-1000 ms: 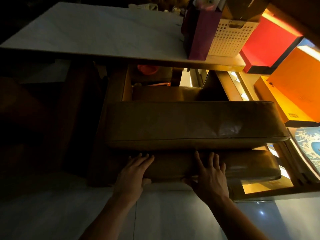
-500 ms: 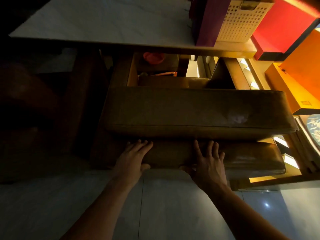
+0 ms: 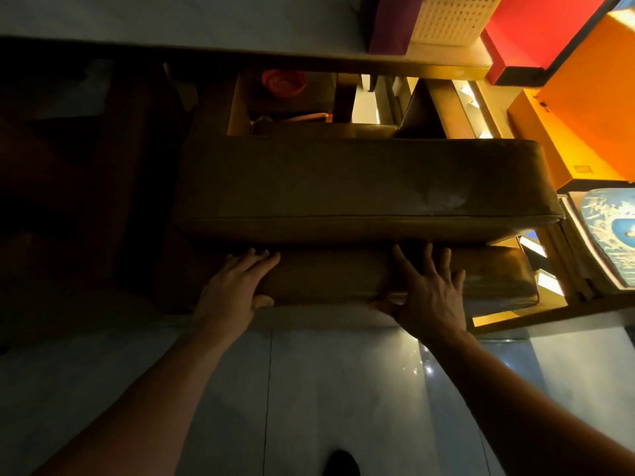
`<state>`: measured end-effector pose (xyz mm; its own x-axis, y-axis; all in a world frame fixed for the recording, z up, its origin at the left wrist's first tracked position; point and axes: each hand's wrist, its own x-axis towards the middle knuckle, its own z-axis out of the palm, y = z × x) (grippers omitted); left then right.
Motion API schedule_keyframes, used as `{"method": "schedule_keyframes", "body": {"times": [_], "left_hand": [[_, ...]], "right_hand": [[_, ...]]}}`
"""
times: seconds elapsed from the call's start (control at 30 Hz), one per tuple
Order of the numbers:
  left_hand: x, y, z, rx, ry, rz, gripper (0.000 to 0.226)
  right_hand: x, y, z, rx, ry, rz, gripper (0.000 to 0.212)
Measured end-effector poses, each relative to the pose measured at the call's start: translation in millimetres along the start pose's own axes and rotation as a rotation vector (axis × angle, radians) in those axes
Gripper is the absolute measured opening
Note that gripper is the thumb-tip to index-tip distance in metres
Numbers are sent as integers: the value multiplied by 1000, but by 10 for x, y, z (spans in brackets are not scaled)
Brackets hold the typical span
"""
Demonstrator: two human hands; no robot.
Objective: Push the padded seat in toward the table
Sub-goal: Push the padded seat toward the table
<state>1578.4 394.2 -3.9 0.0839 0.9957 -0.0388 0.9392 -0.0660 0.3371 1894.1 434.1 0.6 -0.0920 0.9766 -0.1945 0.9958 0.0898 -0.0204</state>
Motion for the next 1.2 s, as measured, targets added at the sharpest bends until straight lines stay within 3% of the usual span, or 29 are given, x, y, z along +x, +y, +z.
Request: {"method": "schedule_keyframes", "body": {"times": [0.5,0.87,1.2], "left_hand": [[310,-64,-60,39,-40,-24,81],[125,18,-57,-28,3,-48,78],[-95,0,-46,-46,-81,-37,76]], "right_hand": [[273,-68,-90,-31,-4,-20,108],[117,-52,-48,-63,-3,-28,105],[-125,-42,23,-69,4,-32,103]]}}
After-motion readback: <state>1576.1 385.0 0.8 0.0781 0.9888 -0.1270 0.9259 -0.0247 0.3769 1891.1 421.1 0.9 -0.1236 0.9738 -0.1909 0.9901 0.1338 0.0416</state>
